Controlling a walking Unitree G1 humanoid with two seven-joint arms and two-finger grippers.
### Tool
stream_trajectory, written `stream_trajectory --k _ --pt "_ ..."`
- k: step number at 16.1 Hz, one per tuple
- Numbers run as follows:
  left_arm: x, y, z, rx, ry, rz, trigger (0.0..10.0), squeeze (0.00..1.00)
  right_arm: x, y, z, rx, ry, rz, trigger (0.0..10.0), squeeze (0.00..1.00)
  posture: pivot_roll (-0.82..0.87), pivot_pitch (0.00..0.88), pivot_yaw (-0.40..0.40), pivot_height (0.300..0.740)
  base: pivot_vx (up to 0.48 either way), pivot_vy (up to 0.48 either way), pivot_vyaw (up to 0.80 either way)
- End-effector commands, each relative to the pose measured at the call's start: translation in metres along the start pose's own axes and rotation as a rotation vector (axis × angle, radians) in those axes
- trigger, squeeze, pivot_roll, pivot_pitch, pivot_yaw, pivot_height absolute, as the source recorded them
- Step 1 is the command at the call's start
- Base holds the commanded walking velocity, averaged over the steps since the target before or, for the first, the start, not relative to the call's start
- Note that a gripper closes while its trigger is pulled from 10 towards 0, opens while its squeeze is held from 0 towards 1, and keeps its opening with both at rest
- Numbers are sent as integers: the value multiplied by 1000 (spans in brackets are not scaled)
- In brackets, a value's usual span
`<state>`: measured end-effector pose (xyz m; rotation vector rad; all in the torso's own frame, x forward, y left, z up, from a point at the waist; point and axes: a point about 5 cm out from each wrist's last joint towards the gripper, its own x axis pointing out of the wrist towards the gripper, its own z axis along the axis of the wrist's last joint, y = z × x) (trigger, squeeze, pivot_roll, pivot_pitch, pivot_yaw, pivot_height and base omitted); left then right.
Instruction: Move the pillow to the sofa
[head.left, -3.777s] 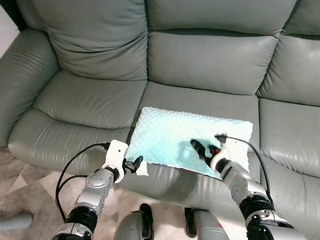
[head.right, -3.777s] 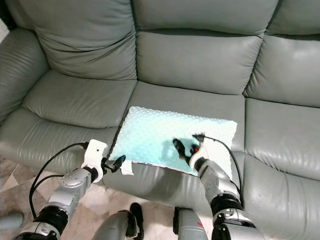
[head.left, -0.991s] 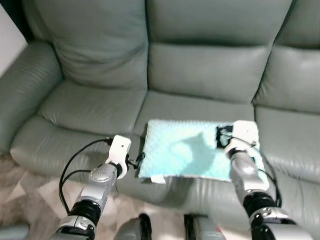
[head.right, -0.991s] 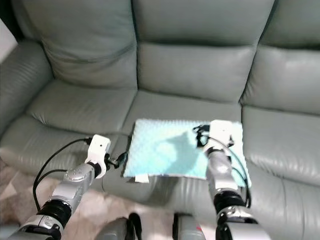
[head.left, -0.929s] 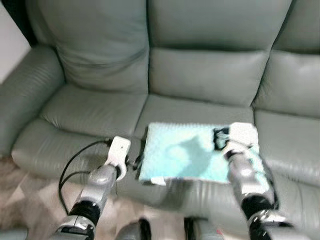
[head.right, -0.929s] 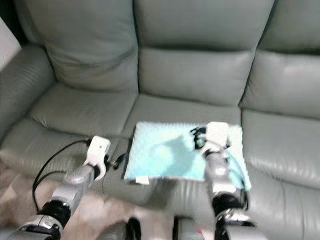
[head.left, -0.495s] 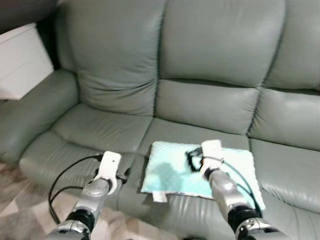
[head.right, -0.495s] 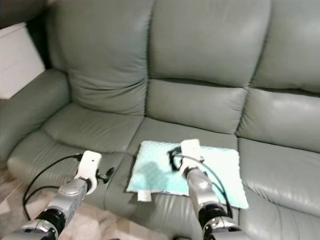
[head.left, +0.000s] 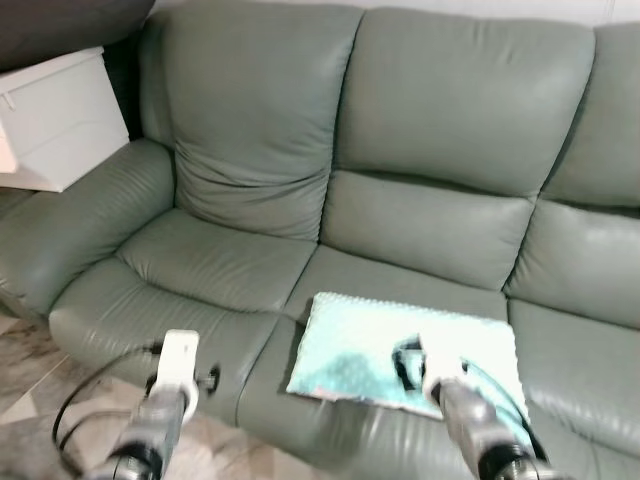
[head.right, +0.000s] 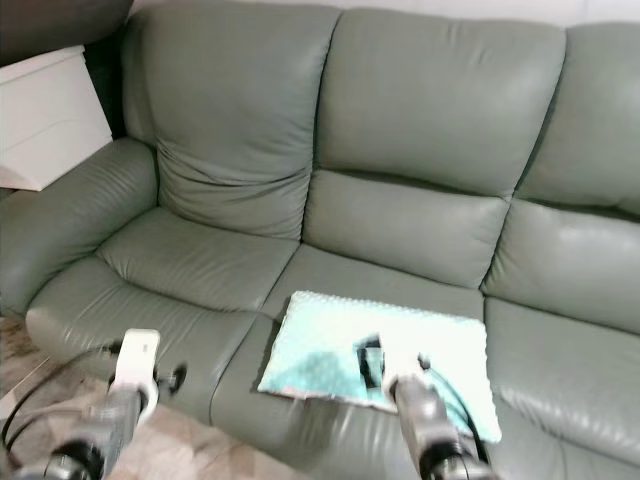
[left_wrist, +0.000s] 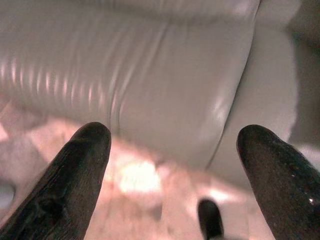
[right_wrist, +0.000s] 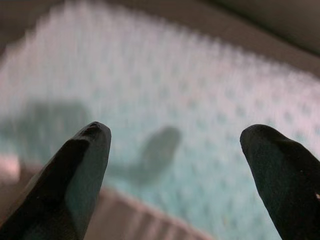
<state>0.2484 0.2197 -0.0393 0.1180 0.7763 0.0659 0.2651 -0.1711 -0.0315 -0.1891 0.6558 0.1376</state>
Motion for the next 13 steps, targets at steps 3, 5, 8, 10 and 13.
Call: stream_trajectory --k 3,5,8,10,13 --pt "-8 4 -40 30 145 34 10000 0 -10 -5 -37 -102 146 12 10000 0 -16 0 -1 740 0 0 0" --pt "-10 1 -47 36 155 17 10000 0 -15 -15 -45 -123 170 6 10000 0 -19 0 -4 740 0 0 0" --pt "-13 5 -56 56 189 27 10000 0 -20 -24 -56 -142 211 5 10000 0 -15 0 -14 740 0 0 0" --pt "-13 5 -56 48 187 30 10000 0 -20 -23 -55 -117 212 10 10000 0 -11 0 -19 740 0 0 0" --pt "-12 6 -54 37 183 32 10000 0 -13 -19 -42 -77 178 -1 10000 0 -2 0 -27 740 0 0 0"
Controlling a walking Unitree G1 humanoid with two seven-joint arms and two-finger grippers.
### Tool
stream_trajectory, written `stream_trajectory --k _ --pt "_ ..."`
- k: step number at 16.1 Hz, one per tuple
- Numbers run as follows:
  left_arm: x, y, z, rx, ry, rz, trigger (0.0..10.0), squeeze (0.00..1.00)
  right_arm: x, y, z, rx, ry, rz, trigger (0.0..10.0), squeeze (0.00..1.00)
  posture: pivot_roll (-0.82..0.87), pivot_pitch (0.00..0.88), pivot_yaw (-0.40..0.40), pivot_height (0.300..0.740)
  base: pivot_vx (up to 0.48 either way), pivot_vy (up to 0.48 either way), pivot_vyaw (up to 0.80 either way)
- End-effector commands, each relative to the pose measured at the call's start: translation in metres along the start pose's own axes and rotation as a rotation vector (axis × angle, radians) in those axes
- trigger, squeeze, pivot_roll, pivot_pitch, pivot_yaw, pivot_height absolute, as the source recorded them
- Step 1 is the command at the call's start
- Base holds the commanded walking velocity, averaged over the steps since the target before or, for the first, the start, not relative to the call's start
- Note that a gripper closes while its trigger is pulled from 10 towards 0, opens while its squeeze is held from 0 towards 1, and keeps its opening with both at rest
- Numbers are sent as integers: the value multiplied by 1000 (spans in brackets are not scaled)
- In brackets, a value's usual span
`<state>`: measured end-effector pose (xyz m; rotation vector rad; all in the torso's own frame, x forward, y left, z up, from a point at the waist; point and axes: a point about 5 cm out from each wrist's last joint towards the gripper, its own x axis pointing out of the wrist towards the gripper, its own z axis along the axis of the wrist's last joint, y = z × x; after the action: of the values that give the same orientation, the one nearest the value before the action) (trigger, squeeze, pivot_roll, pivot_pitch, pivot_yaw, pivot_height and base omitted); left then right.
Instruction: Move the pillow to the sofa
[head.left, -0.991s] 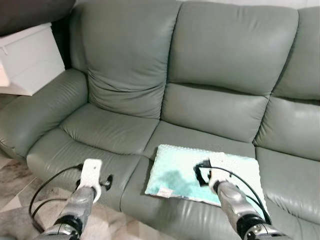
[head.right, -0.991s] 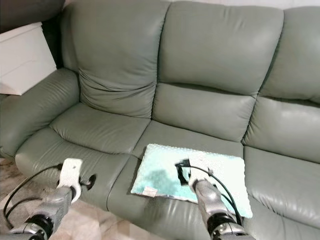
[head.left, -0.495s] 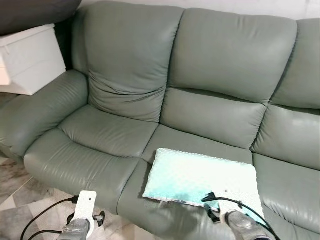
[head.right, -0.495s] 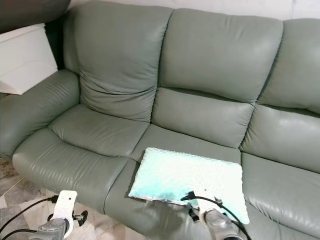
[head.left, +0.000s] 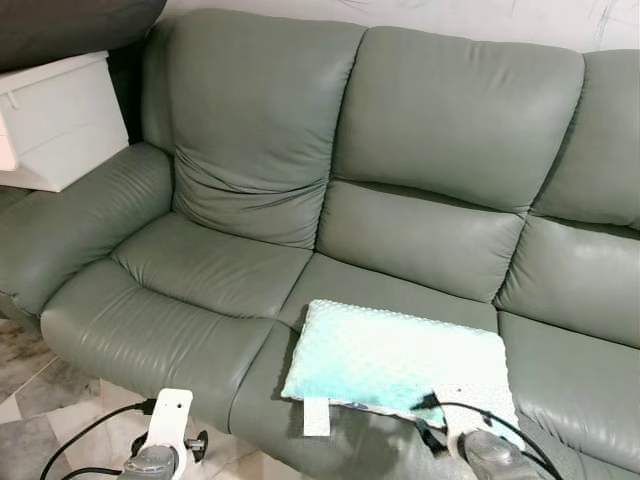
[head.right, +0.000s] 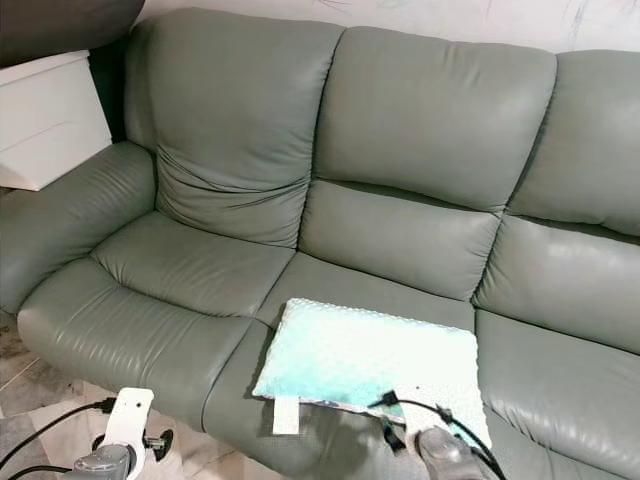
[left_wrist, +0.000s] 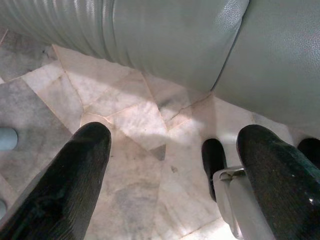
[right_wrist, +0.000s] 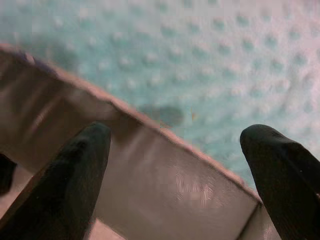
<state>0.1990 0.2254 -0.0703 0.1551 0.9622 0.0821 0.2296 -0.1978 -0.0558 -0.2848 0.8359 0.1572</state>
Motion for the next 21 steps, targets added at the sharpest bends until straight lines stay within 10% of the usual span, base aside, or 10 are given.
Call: stream_trajectory --k 1,21 --pt "0 3 3 -4 -2 11 10000 0 2 -4 11 22 -27 -28 10000 0 -1 0 -28 740 0 0 0" --pt "-2 7 -12 -64 50 16 10000 0 -1 -13 1 27 -6 -49 10000 0 -4 0 -22 740 0 0 310"
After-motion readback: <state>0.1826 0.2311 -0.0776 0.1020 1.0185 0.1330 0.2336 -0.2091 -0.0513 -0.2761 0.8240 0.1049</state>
